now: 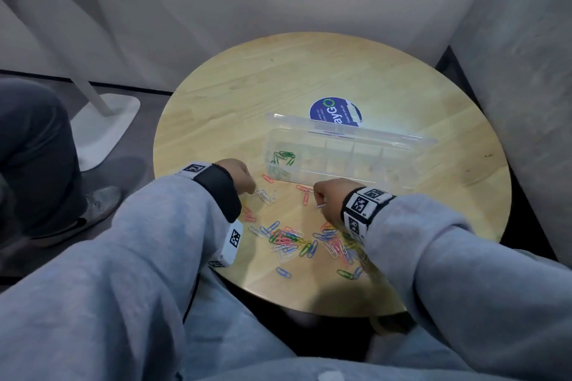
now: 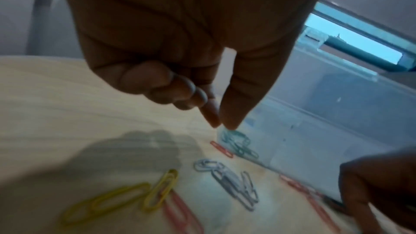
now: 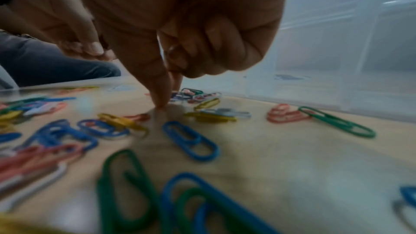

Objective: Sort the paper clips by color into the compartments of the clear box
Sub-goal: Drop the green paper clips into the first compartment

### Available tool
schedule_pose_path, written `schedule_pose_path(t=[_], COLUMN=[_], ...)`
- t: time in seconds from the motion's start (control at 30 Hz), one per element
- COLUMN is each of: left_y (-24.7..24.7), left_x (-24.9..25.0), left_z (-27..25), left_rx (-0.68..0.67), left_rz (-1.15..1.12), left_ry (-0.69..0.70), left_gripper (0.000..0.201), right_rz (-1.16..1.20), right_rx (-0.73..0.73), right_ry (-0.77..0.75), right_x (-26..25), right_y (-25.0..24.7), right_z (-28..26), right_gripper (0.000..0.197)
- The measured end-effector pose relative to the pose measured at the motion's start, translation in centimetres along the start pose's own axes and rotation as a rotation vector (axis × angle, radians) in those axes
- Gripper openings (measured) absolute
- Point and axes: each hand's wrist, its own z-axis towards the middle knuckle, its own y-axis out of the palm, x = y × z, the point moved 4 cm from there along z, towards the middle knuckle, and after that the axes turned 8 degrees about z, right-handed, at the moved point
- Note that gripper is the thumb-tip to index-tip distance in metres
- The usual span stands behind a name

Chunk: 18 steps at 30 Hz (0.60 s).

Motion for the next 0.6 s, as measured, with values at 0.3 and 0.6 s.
schedule_pose_path(t=[0.3,0.6], left_y=[1.6,2.6], left_x=[1.2,2.1], left_z=[1.0,1.4], left_rx=[-0.005,-0.056], left_rz=[0.047,0.098], left_ry=[-0.007,0.062], left_gripper=[0.029,0.016], right_rz=[0.2,0.443], right_rx=[0.068,0.093], right_ry=[0.016,0.022], right_x=[1.0,2.4], right_y=[0.0,-0.6], right_z=[0.2,-0.3], right_gripper=[0.011,0.007])
